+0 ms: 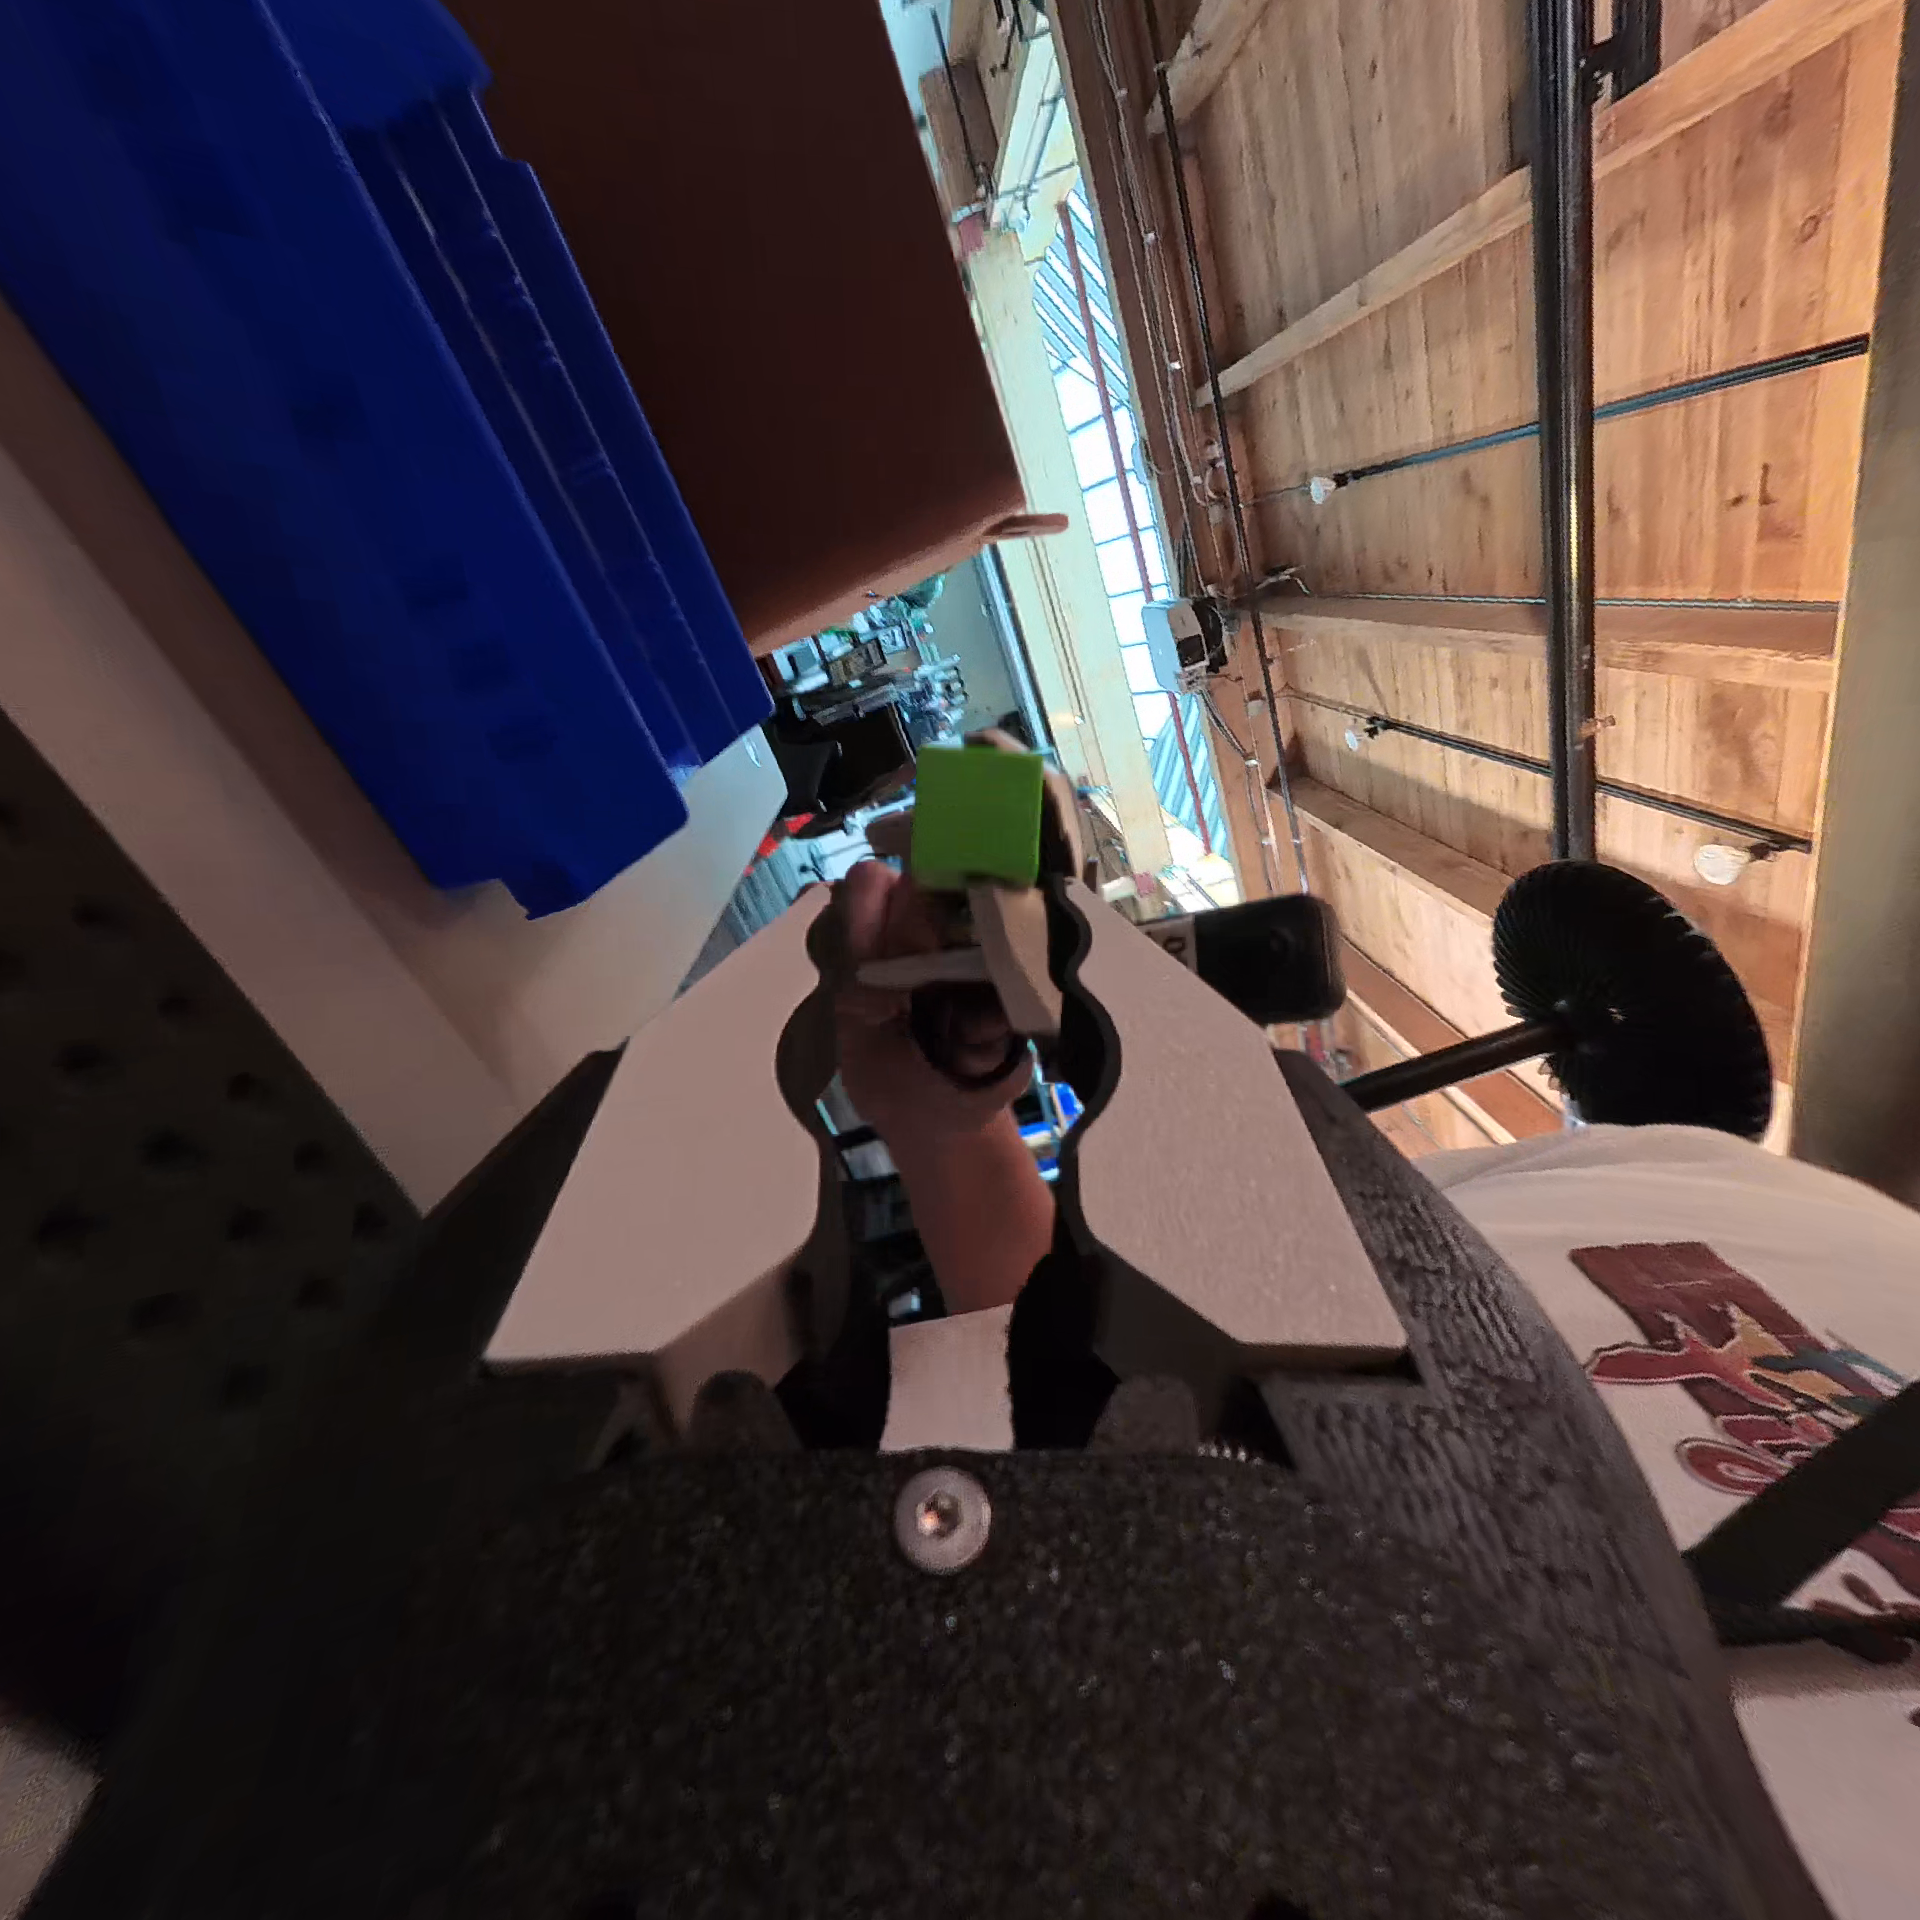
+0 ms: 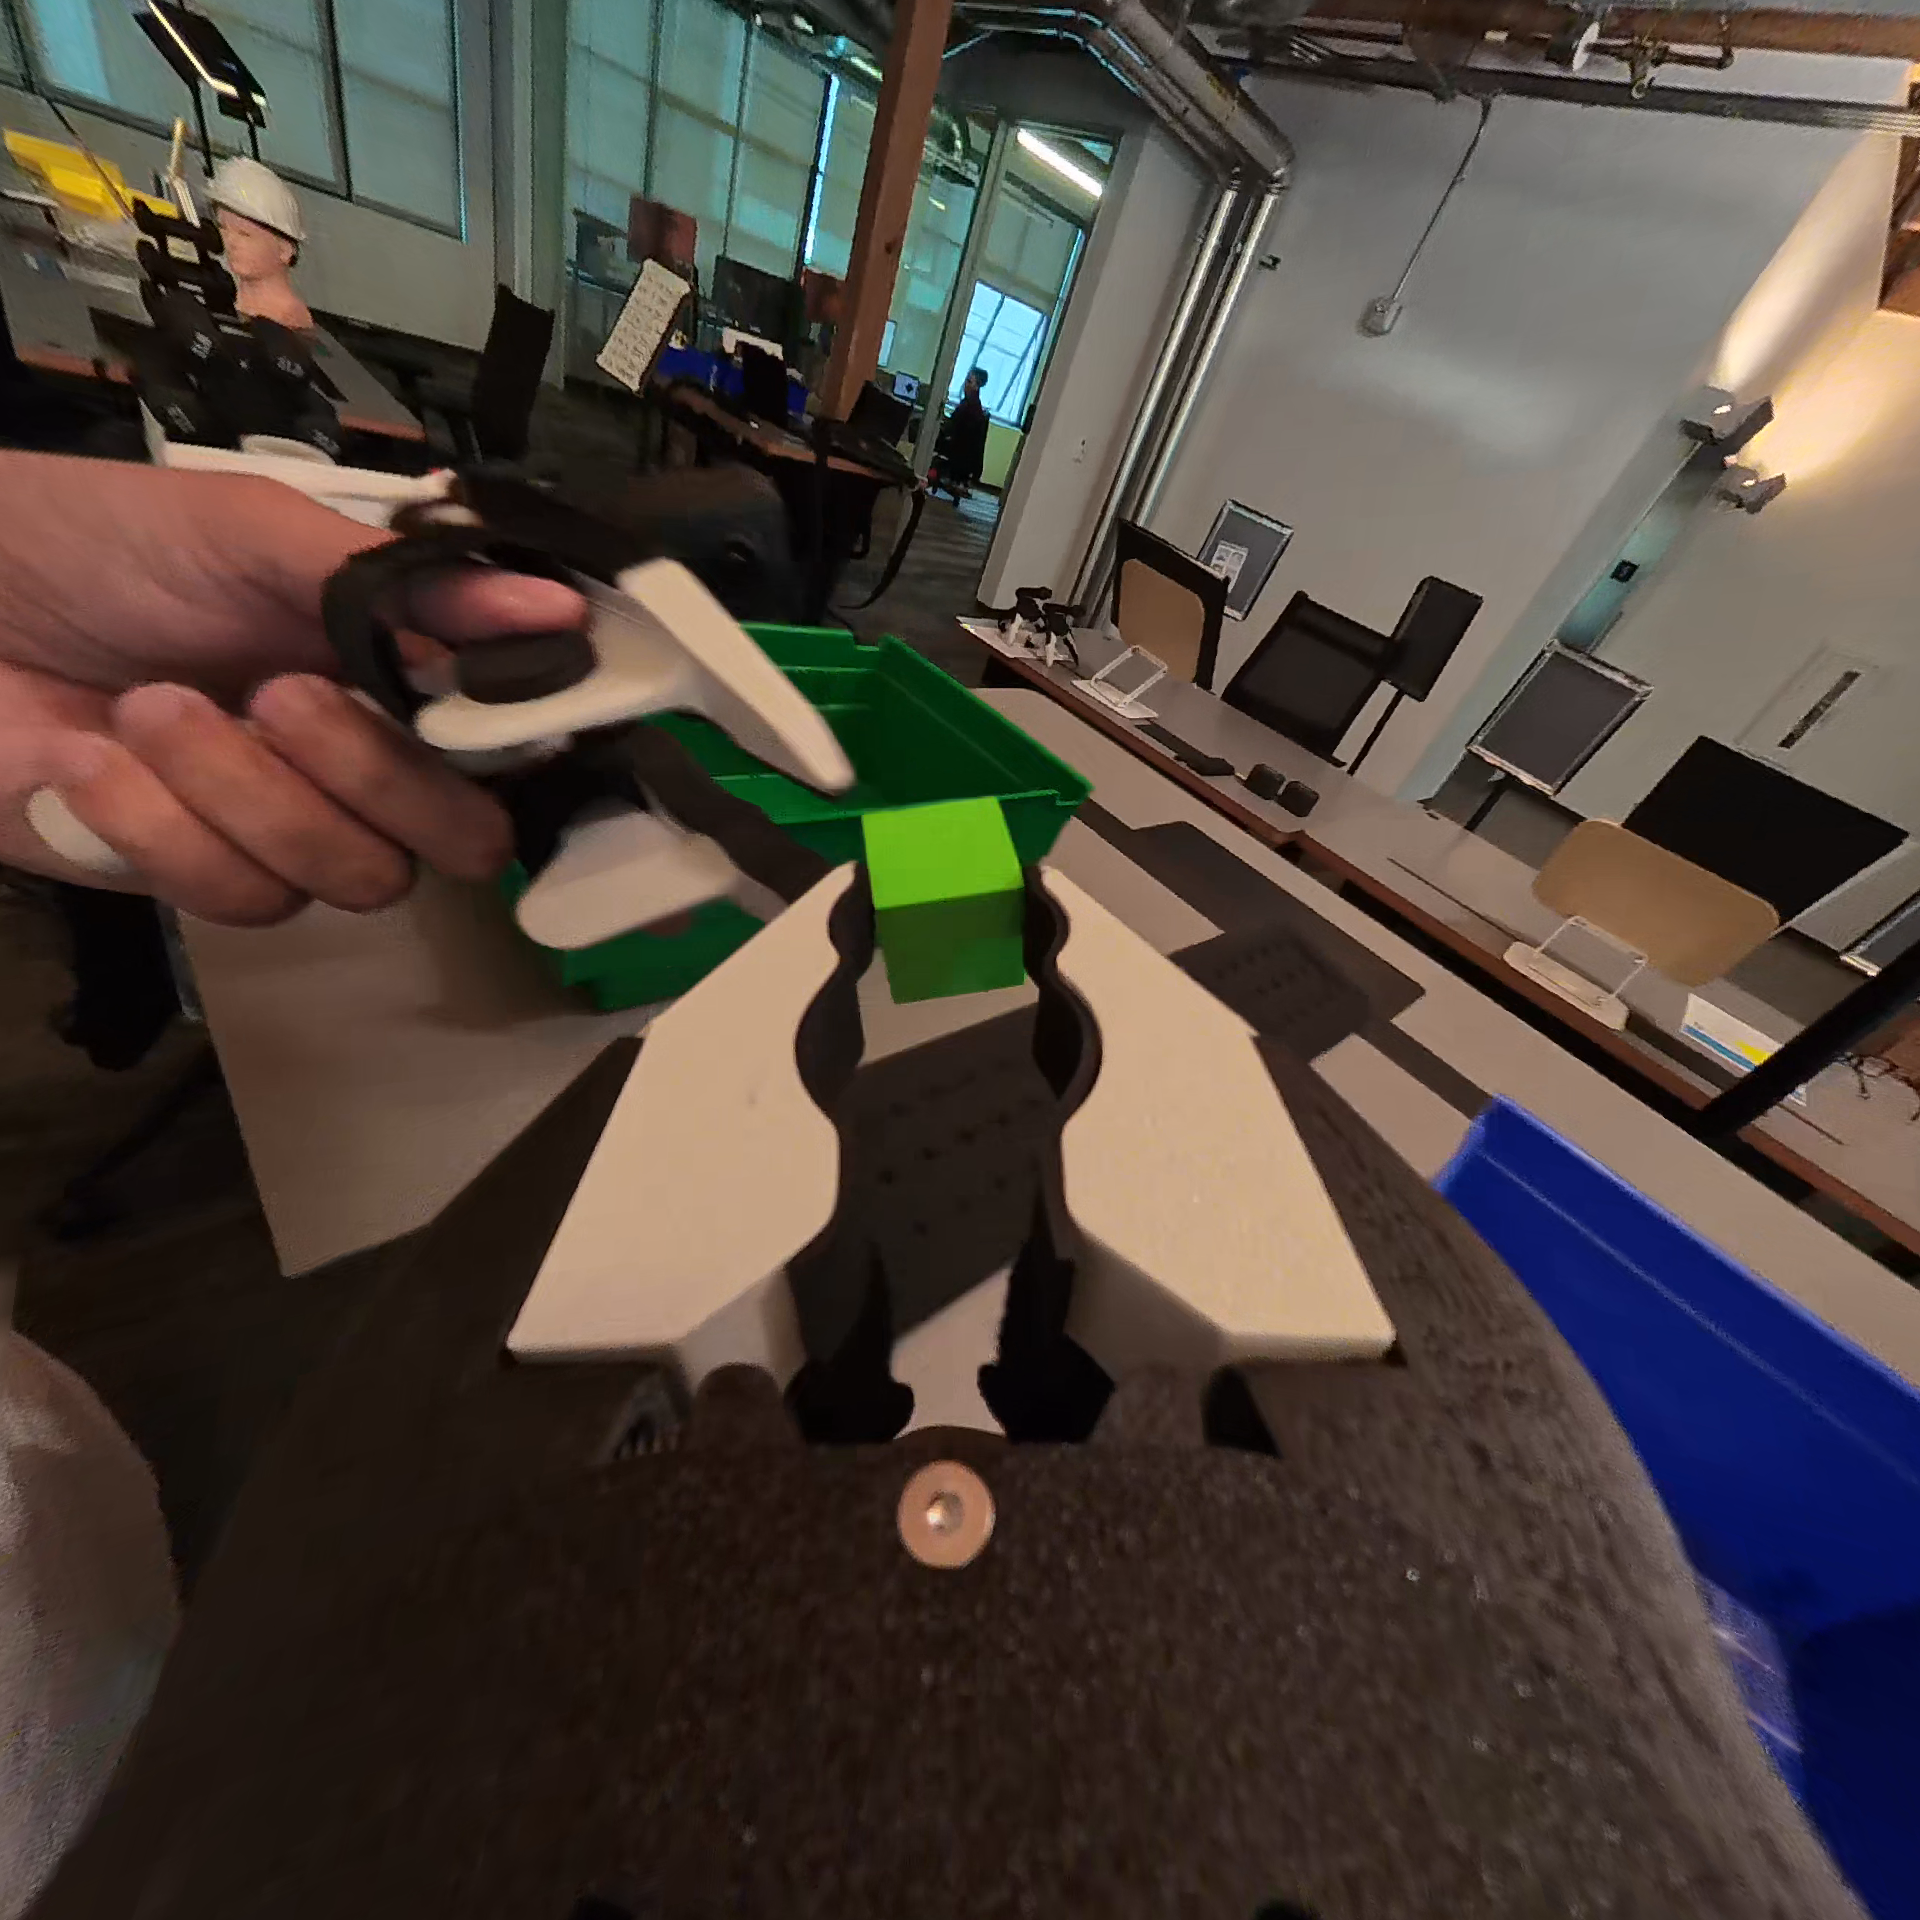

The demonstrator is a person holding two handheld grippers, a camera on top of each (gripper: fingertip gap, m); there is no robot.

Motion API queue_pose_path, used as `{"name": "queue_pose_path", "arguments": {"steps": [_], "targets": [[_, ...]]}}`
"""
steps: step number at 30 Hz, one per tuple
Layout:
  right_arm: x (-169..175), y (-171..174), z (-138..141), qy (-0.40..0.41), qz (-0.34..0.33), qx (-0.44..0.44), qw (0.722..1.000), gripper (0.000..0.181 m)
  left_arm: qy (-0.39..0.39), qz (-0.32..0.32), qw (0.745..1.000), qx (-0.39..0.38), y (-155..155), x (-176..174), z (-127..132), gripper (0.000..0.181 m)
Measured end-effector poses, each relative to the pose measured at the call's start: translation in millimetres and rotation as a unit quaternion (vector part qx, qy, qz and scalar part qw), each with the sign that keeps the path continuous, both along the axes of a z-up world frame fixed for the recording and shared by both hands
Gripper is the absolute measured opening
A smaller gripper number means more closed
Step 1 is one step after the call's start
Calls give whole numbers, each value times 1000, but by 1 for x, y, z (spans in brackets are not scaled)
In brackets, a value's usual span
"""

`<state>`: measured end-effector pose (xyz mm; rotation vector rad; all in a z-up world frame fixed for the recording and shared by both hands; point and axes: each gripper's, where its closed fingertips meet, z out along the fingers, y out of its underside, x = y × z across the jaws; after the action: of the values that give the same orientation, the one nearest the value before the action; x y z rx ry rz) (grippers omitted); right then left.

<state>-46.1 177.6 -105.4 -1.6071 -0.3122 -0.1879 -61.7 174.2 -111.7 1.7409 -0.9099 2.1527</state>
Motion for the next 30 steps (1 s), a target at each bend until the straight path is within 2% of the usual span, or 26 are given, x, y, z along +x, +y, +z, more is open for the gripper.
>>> {"name": "queue_pose_path", "arguments": {"steps": [2, 6, 8, 11, 14, 18, 24, 28, 30], "targets": [[31, -7, 6, -14, -28, -17, 999, 28, -5, 21, 1000, 21, 9, -11, -2, 39], [124, -26, 13, -13, -95, -86, 992, 28, 12, 29, 997, 76, 16, -39, -18, 39], [164, -28, -7, 14, -107, -180, 978, 28, 30, 35, 992, 115, 17, -51, -32, 39], [206, -21, -53, 47, -108, -336, 934, 28, 67, 47, 983, 167, 17, -65, -54, 39], [231, 3, -89, 73, -84, -449, 887, 28, 90, 64, 974, 198, 15, -75, -64, 39], [238, 46, -121, 66, -19, -509, 858, 28, 99, 96, 963, 230, 13, -82, -61, 39], [246, 53, -170, 14, 24, -620, 784, 28, 122, 132, 941, 287, 9, -86, -60, 39], [248, 46, -184, -5, 30, -645, 764, 28, 136, 147, 933, 300, 4, -86, -61, 39], [245, 47, -188, -11, 38, -638, 769, 28, 143, 152, 929, 305, 1, -84, -64, 39]]}}
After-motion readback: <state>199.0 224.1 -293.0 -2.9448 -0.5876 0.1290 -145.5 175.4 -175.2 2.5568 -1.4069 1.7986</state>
